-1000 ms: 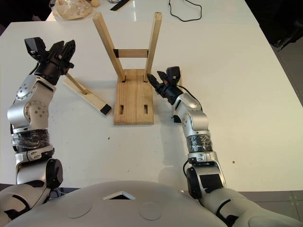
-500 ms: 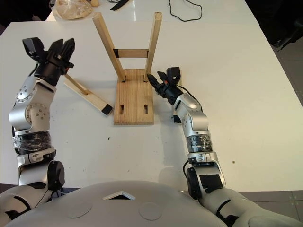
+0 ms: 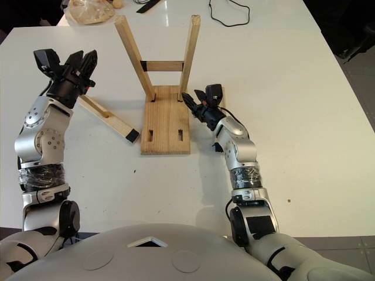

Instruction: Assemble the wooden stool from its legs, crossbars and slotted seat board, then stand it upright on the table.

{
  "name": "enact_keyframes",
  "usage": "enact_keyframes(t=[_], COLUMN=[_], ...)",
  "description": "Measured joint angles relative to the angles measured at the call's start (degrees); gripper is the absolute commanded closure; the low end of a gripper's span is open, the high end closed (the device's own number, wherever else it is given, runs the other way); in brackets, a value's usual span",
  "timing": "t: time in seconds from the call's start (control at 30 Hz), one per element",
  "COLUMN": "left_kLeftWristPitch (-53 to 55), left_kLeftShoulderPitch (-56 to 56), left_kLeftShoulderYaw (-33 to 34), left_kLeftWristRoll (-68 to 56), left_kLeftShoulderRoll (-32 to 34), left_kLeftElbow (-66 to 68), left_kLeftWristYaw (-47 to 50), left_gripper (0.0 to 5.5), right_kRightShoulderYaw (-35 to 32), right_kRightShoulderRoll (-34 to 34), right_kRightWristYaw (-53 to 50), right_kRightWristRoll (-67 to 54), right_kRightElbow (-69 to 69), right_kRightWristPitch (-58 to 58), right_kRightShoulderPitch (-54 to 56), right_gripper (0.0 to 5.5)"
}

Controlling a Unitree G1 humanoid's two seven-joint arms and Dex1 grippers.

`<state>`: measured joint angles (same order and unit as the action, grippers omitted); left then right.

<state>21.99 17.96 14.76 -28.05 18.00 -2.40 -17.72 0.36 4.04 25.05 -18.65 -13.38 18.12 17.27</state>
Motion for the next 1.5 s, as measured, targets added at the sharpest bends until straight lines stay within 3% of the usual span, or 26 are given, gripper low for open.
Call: enact_keyframes(t=[0.17, 0.27, 0.43, 0.57, 0.7, 0.77, 1.0, 1.17, 1.5], left_kLeftWristPitch=[-1.73, -2.78, -0.57, 6.49, 17.57, 25.62, 34.86, 37.02, 41.12], left_kLeftShoulderPitch=[-0.59, 0.31, 6.8, -1.76, -18.29, -24.59, -24.18, -22.84, -12.69], left_kLeftShoulderYaw=[0.52, 4.04, 14.34, 17.44, 10.94, 4.09, -2.09, -4.64, -3.09], left_kLeftWristRoll=[-0.98, -4.24, -7.17, -0.11, 4.3, 2.34, -2.94, -3.3, -1.51], left_kLeftShoulderRoll=[-1.31, -2.23, -1.44, -6.83, -16.91, -22.31, -22.24, -22.2, -21.98], left_kLeftElbow=[-2.23, -8.33, -17.31, -23.11, -25.65, -26.37, -31.61, -31.74, -21.6], left_kLeftWristYaw=[-0.14, 2.5, 18.37, 35.44, 42.82, 43.0, 41.73, 40.99, 44.53], left_gripper=[3.23, 3.23, 3.23, 3.23, 2.82, 2.58, 1.62, 1.62, 1.62], right_kRightShoulderYaw=[-0.1, -0.26, -0.32, -0.33, -1.21, -2.19, -2.57, -2.45, -0.82], right_kRightShoulderRoll=[-0.1, 0.05, 0.32, 0.39, 0.3, 0.36, 1.12, 1.26, 0.56], right_kRightWristYaw=[0.01, 0.02, -0.02, -0.26, -1.78, -2.68, -2.78, -2.75, -2.7], right_kRightWristRoll=[0.02, 0.01, 0.0, -0.02, -0.24, -0.34, -0.02, 0.62, 1.8], right_kRightElbow=[-0.21, -0.18, 1.22, 2.49, 2.7, 2.39, 1.05, 1.03, 0.52], right_kRightWristPitch=[-0.02, -0.02, 0.05, 0.3, 0.71, 1.11, 1.66, 1.71, 0.38], right_kRightShoulderPitch=[0.05, 0.06, -1.13, -3.4, -3.88, -3.78, -2.77, -2.81, -3.75], right_gripper=[2.85, 2.85, 2.85, 2.85, 2.85, 2.85, 2.85, 2.85, 2.85])
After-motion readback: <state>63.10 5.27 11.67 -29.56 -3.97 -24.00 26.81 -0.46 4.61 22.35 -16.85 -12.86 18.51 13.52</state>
